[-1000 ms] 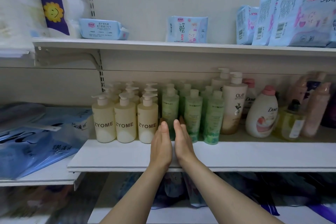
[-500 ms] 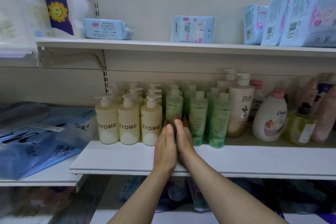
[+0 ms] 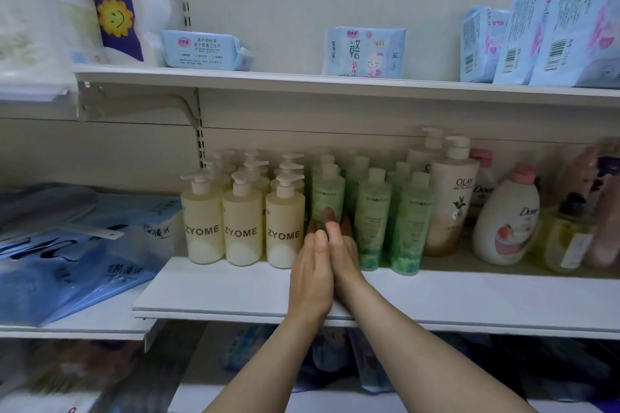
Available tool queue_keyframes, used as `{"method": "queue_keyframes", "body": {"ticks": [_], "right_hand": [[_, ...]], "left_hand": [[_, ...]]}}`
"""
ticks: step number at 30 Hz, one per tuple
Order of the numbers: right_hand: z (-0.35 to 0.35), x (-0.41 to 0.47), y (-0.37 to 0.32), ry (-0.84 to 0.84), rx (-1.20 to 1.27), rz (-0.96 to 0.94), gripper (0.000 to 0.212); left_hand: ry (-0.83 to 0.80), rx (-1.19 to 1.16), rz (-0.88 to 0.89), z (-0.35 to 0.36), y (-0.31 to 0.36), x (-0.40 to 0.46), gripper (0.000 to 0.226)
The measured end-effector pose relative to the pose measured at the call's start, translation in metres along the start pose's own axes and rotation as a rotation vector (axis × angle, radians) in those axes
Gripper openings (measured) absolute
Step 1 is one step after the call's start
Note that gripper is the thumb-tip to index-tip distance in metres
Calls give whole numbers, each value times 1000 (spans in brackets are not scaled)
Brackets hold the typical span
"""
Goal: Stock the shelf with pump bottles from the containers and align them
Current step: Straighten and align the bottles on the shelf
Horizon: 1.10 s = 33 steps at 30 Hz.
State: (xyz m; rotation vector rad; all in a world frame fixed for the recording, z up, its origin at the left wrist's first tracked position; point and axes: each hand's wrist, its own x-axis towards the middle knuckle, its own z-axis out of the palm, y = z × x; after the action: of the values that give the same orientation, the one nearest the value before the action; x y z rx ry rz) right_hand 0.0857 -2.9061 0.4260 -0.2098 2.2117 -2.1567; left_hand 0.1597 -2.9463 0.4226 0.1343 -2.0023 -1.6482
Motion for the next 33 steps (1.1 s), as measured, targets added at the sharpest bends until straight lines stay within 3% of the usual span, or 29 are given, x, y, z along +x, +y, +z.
{"method": "queue_keyframes", "body": {"ticks": [13, 17, 21, 33], "right_hand": [[-5, -18, 1, 74, 49, -85, 58], [-8, -25, 9, 66, 68, -77, 63], [-10, -27, 6, 56, 110, -80, 53], [-14, -34, 5, 80, 68, -79, 38]], "left_hand": [[29, -32, -23, -1, -3, 3, 40], [52, -31, -39, 1, -5, 4, 64], [56, -7, -27, 0, -5, 0, 82], [5, -25, -82, 0, -6, 5, 61]]}}
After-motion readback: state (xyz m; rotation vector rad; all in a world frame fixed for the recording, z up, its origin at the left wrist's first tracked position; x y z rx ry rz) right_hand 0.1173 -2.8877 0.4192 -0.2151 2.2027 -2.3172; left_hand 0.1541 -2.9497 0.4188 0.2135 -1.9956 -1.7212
